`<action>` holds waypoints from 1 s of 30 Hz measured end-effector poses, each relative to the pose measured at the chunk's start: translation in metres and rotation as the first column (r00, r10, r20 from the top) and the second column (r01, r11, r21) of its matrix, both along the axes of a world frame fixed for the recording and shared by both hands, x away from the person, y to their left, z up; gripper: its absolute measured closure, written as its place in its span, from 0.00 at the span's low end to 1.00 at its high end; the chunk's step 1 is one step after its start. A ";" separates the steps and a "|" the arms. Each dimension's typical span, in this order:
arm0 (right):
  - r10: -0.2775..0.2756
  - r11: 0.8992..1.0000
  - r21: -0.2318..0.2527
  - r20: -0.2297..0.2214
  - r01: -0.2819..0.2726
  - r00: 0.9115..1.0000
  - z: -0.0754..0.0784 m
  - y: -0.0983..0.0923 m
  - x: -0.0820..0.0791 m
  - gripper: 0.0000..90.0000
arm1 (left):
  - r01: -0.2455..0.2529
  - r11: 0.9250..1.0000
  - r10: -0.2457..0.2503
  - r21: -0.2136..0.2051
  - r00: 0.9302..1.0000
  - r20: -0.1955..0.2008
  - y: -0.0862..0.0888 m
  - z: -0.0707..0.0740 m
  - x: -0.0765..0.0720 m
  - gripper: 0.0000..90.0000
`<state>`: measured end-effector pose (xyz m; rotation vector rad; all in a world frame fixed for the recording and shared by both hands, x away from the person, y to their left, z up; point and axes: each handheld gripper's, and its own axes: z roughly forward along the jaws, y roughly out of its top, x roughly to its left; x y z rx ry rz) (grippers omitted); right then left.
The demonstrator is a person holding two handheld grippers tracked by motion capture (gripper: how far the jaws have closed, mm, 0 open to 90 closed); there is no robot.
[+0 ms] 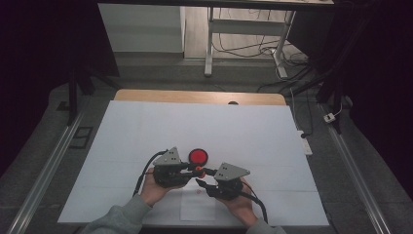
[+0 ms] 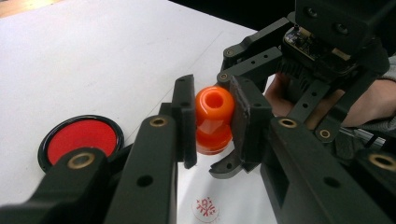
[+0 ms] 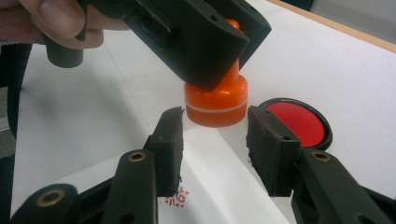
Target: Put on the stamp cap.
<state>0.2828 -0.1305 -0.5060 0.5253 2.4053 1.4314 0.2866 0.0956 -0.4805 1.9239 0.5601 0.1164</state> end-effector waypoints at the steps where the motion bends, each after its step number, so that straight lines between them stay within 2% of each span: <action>1: 0.000 1.000 0.001 0.000 0.000 1.000 0.000 0.000 0.000 0.61 | 0.000 1.000 0.000 0.000 1.000 0.000 0.000 0.000 0.000 0.81; 7: -0.009 1.000 0.014 0.002 0.009 1.000 0.001 -0.004 0.001 0.59 | -0.003 1.000 0.003 0.003 1.000 -0.004 0.001 0.000 0.001 0.81; 12: -0.026 1.000 -0.003 0.007 0.026 1.000 0.002 -0.013 0.002 0.56 | -0.009 1.000 0.009 0.004 1.000 -0.004 0.004 0.001 0.001 0.81; 22: -0.097 0.995 0.005 0.008 0.097 0.995 0.006 -0.047 0.005 0.55 | -0.019 1.000 0.019 0.000 1.000 -0.009 0.006 0.001 0.002 0.81; 30: -0.154 0.988 0.003 0.017 0.154 0.988 0.008 -0.077 0.005 0.54 | -0.024 1.000 0.024 -0.003 1.000 -0.013 0.010 0.002 0.003 0.81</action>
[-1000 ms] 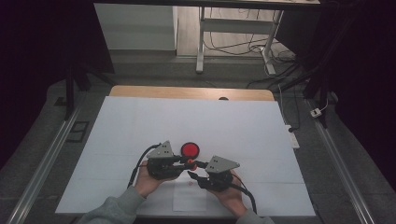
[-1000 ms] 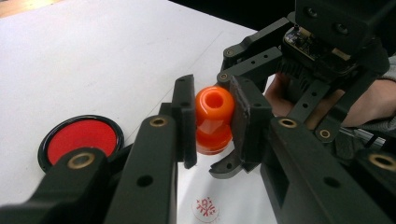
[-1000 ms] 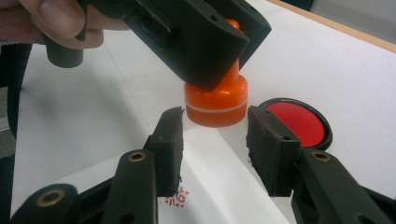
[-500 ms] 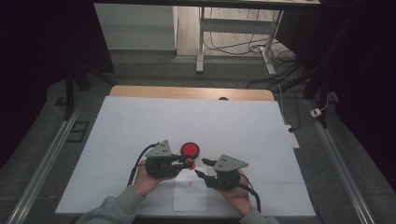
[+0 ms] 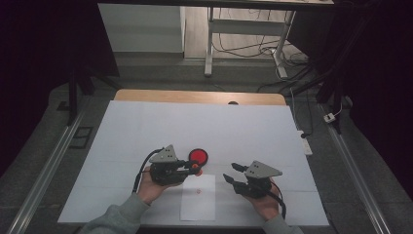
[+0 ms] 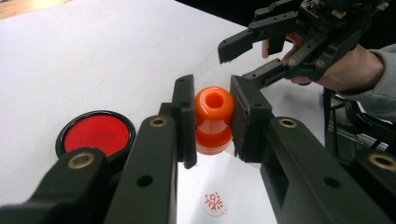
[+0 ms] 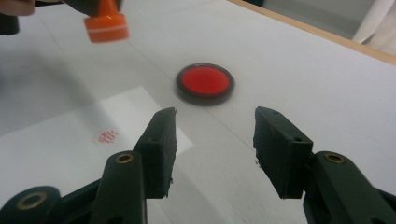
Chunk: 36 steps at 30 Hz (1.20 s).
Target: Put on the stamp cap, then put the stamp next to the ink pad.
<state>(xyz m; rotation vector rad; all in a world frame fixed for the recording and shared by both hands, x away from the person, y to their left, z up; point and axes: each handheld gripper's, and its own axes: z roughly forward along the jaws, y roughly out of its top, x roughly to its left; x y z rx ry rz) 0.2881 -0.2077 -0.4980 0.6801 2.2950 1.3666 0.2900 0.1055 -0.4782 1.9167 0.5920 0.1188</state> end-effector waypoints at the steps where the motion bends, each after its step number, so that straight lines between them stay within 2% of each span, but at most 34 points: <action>1: -0.007 1.000 -0.001 0.002 0.007 1.000 0.000 -0.004 0.000 0.54 | -0.001 1.000 0.001 -0.001 1.000 0.000 0.000 0.000 0.000 0.81; 16: -0.102 0.995 -0.006 0.015 0.102 0.995 0.001 -0.056 -0.001 0.53 | -0.019 1.000 0.019 -0.003 1.000 0.006 0.008 0.005 0.002 0.81; 22: -0.129 0.991 -0.026 0.017 0.130 0.991 -0.001 -0.073 -0.004 0.53 | -0.036 0.999 0.036 -0.007 0.999 0.005 0.014 0.010 0.005 0.81; 27: -0.143 0.989 -0.041 0.018 0.144 0.990 -0.002 -0.078 -0.005 0.53 | -0.049 0.999 0.049 -0.007 0.999 0.005 0.018 0.012 0.006 0.81; 36: -0.140 0.989 -0.041 0.015 0.141 0.990 -0.004 -0.077 -0.004 0.52 | -0.076 0.997 0.076 -0.001 0.997 -0.005 0.023 0.011 0.012 0.81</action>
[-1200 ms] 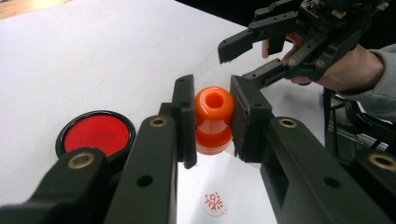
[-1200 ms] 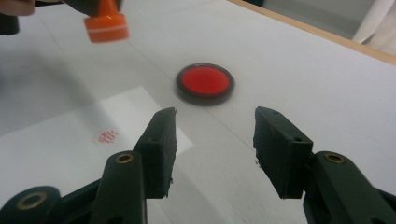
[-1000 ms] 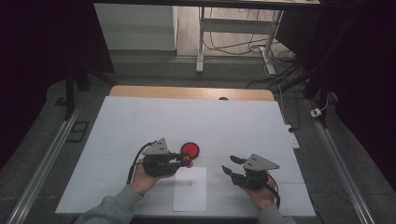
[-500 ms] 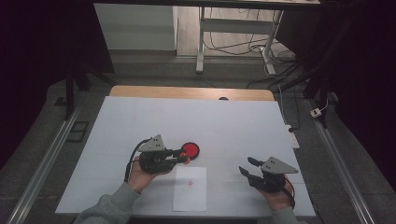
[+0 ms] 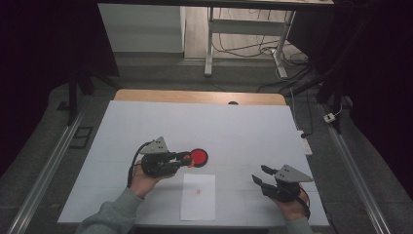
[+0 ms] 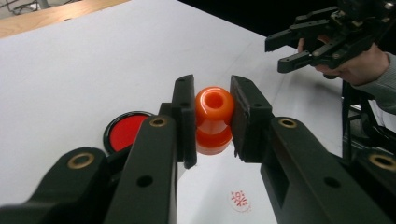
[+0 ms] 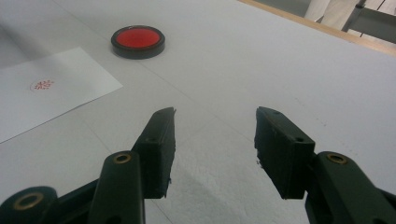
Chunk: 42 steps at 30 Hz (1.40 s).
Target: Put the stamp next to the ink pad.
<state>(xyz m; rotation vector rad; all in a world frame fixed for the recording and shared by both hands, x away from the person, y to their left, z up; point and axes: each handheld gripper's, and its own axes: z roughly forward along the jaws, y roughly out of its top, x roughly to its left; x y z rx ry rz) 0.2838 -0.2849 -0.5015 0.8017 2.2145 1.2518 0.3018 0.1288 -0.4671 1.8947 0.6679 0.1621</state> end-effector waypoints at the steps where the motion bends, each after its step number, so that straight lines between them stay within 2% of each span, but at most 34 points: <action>1: 0.001 1.000 -0.001 0.000 -0.001 1.000 0.000 0.000 0.000 0.52 | -0.006 1.000 0.006 0.005 1.000 0.001 0.001 0.000 0.001 0.81; 8: 0.005 1.000 0.000 -0.004 -0.005 1.000 -0.002 0.002 0.001 0.52 | -0.039 0.999 0.040 0.017 0.999 -0.004 0.006 -0.003 0.008 0.81; 12: 0.002 1.000 -0.005 -0.010 -0.002 1.000 -0.003 0.001 0.002 0.52 | -0.087 0.996 0.086 0.037 0.996 0.011 0.011 -0.004 0.013 0.81; 18: 0.005 1.000 -0.005 -0.011 -0.005 1.000 -0.003 0.002 0.003 0.52 | -0.126 0.990 0.127 0.068 0.992 -0.004 0.015 -0.012 0.023 0.81; 26: 0.007 1.000 -0.004 -0.008 -0.008 1.000 -0.003 0.002 0.003 0.52 | -0.135 0.985 0.137 0.112 0.990 -0.017 0.010 -0.020 0.032 0.81; 30: 0.005 1.000 -0.003 -0.006 -0.005 1.000 -0.003 0.002 0.002 0.52 | -0.158 0.975 0.163 0.154 0.987 -0.017 0.008 -0.026 0.037 0.80; 34: 0.001 1.000 0.000 -0.006 -0.001 1.000 -0.003 0.002 0.002 0.52 | -0.162 0.969 0.172 0.189 0.984 -0.038 0.007 -0.035 0.042 0.80; 37: 0.001 1.000 -0.005 -0.009 -0.002 1.000 -0.003 0.002 0.002 0.51 | -0.167 0.960 0.183 0.226 0.982 -0.053 0.006 -0.044 0.047 0.80; 42: -0.004 1.000 -0.004 -0.009 0.004 1.000 -0.003 0.001 0.002 0.51 | -0.175 0.952 0.198 0.252 0.978 -0.067 0.006 -0.052 0.051 0.80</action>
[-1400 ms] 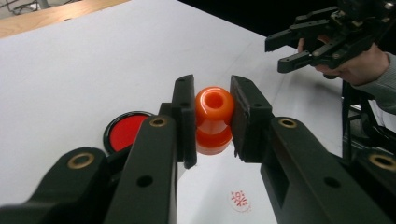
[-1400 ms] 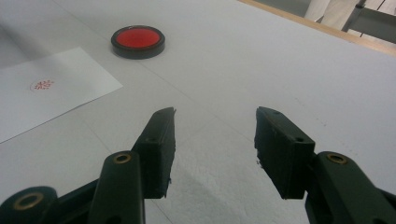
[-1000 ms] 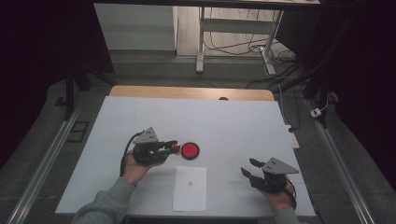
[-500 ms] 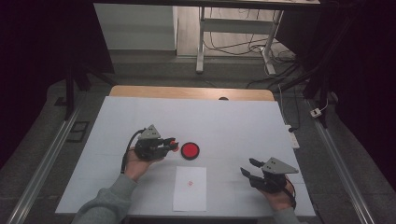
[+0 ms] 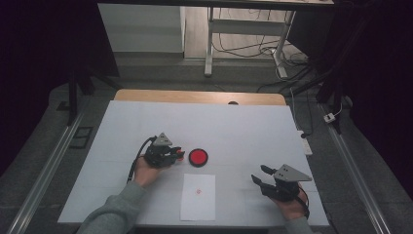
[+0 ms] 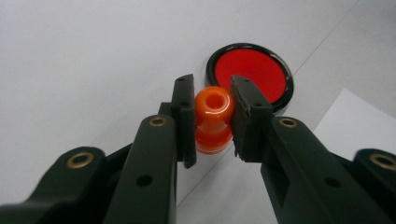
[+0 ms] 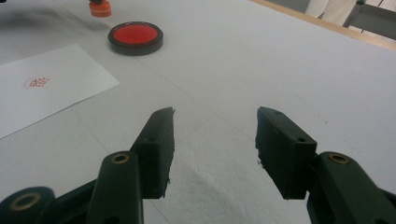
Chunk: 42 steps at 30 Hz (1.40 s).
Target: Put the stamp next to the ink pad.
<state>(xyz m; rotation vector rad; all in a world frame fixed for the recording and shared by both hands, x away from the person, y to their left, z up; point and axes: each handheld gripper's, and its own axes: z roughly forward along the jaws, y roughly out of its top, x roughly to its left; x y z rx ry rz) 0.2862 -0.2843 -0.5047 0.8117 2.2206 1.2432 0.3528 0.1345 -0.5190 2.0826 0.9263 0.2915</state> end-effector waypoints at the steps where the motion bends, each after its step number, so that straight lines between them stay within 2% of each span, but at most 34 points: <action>1: -0.002 1.000 -0.002 0.000 0.002 1.000 0.000 0.000 0.000 0.51 | -0.004 1.000 0.004 0.004 1.000 0.001 0.000 -0.001 0.000 0.80; 12: -0.002 1.000 -0.004 -0.006 0.002 1.000 -0.001 0.000 0.000 0.51 | 0.007 0.999 -0.006 0.047 1.000 -0.018 -0.006 -0.011 0.002 0.80; 18: 0.001 1.000 0.000 -0.003 -0.001 1.000 -0.001 -0.001 0.000 0.51 | 0.014 0.999 -0.013 0.047 1.000 -0.016 -0.006 -0.011 0.000 0.77; 24: 0.000 1.000 0.001 0.000 0.000 1.000 -0.001 -0.001 0.000 0.51 | -0.010 1.000 0.010 0.019 1.000 0.004 -0.005 -0.005 -0.003 0.52; 28: -0.003 1.000 0.006 -0.001 0.003 1.000 0.000 -0.002 0.000 0.51 | -0.024 0.999 0.024 -0.026 1.000 0.014 -0.001 0.002 -0.007 0.40; 34: -0.004 1.000 0.006 -0.001 0.004 1.000 0.001 -0.004 0.001 0.51 | -0.003 0.998 0.005 -0.066 0.999 0.032 0.007 0.015 -0.019 0.36; 42: -0.014 1.000 0.000 0.006 0.014 1.000 0.002 -0.007 0.002 0.48 | 0.033 0.996 -0.030 -0.080 0.998 0.048 0.021 0.024 -0.042 0.36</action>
